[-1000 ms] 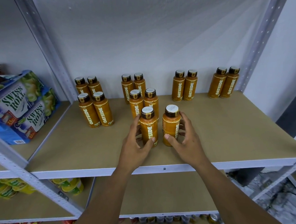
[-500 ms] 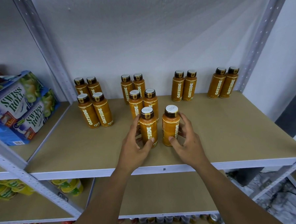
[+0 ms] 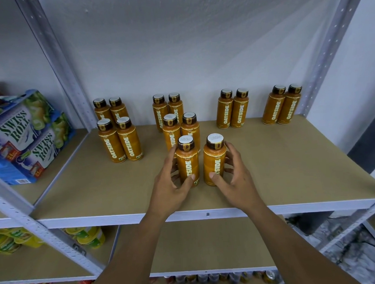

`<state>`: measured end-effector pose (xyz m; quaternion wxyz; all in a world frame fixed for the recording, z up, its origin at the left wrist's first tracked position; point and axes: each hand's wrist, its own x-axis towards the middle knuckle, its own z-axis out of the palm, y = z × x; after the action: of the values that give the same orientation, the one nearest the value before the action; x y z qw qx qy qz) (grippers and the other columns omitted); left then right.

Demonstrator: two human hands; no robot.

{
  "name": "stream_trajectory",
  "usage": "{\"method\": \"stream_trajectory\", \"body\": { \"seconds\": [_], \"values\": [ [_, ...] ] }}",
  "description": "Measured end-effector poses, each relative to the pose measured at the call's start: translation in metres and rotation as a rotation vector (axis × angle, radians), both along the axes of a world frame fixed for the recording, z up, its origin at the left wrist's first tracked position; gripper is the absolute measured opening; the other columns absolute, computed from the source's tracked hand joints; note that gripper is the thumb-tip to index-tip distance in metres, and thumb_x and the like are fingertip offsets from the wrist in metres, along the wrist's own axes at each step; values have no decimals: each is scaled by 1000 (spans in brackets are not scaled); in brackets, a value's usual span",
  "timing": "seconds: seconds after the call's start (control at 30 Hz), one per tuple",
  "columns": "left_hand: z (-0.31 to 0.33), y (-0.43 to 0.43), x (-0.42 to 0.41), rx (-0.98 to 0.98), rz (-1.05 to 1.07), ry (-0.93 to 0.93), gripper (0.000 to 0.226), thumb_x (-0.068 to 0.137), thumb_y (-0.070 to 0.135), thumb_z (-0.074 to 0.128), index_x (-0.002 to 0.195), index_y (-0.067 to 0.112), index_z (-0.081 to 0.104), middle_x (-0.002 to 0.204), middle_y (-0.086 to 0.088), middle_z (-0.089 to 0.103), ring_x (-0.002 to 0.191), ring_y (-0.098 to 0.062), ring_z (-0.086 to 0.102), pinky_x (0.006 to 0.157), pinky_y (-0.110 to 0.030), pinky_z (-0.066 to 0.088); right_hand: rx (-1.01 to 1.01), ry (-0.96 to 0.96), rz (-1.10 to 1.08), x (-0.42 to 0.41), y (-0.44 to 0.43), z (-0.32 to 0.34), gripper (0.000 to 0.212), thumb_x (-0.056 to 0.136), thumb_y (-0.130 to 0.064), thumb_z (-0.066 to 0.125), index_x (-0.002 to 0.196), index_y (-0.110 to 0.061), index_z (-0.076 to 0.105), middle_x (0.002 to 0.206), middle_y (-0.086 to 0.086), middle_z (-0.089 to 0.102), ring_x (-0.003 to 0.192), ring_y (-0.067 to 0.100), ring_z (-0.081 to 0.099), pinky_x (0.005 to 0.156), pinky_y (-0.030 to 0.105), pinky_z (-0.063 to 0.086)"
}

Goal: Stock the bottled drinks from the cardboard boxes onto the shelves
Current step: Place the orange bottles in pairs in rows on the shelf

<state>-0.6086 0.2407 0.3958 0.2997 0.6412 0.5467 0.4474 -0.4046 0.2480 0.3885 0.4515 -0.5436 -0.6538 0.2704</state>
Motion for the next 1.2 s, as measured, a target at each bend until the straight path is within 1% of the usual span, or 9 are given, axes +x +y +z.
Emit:
{"method": "stream_trajectory", "body": {
  "seconds": [0.13,0.23,0.4,0.53,0.63,0.83,0.93,1.1,1.2],
  "values": [
    [0,0,-1,-5,-7,-11,95,91,27,77,146,62,8,162,11,35,140,-9,42,102,-20,44,-1,16,21,2,-1,-1,91,92,-27,75,156,-48,14,156,-10,42,127,-1,45,100,19,44],
    [-1,1,-1,-5,-12,-2,95,91,28,77,147,62,8,162,12,34,138,-5,41,99,-14,42,-4,19,33,2,-2,-1,90,92,-27,75,149,-57,12,154,-10,44,125,-1,46,98,16,45],
    [-2,2,-2,-8,-32,-2,96,92,28,76,144,67,6,163,13,33,137,-2,40,94,-4,39,7,31,44,2,-2,0,89,90,-27,77,148,-55,16,151,-9,47,121,1,51,96,16,50],
    [-1,2,-2,-6,-45,-3,96,92,27,76,144,68,6,163,14,33,138,-2,39,98,-9,40,9,24,61,1,-2,0,88,90,-30,77,145,-60,16,150,-11,47,117,-3,53,90,8,47],
    [-2,2,-3,-7,-59,-11,96,92,28,76,145,68,6,162,15,33,140,-4,40,103,-16,42,13,11,61,0,-3,1,89,90,-31,77,142,-64,13,153,-9,46,125,3,50,96,17,48],
    [-2,2,-3,-4,-71,-17,96,92,27,76,143,70,7,162,18,33,138,1,39,99,-8,41,16,13,64,0,-4,3,88,90,-31,77,145,-59,15,154,-7,45,132,8,48,104,31,51],
    [-2,1,-3,2,-75,-24,96,92,27,76,141,72,7,160,20,33,137,2,39,96,-6,42,31,20,62,1,-5,3,88,89,-31,78,141,-65,15,151,-8,47,130,8,51,103,32,53],
    [-2,1,-3,6,-70,-21,96,91,28,77,142,71,7,162,16,33,140,-4,41,105,-20,45,28,18,66,1,-5,2,88,89,-32,78,144,-61,15,152,-7,47,133,12,51,104,35,53],
    [-2,1,-2,7,-68,-11,97,91,27,77,141,72,6,161,18,33,138,0,39,99,-8,42,33,15,65,1,-5,3,88,89,-31,78,141,-64,15,152,-6,47,133,13,51,103,36,54]
  ]
}}
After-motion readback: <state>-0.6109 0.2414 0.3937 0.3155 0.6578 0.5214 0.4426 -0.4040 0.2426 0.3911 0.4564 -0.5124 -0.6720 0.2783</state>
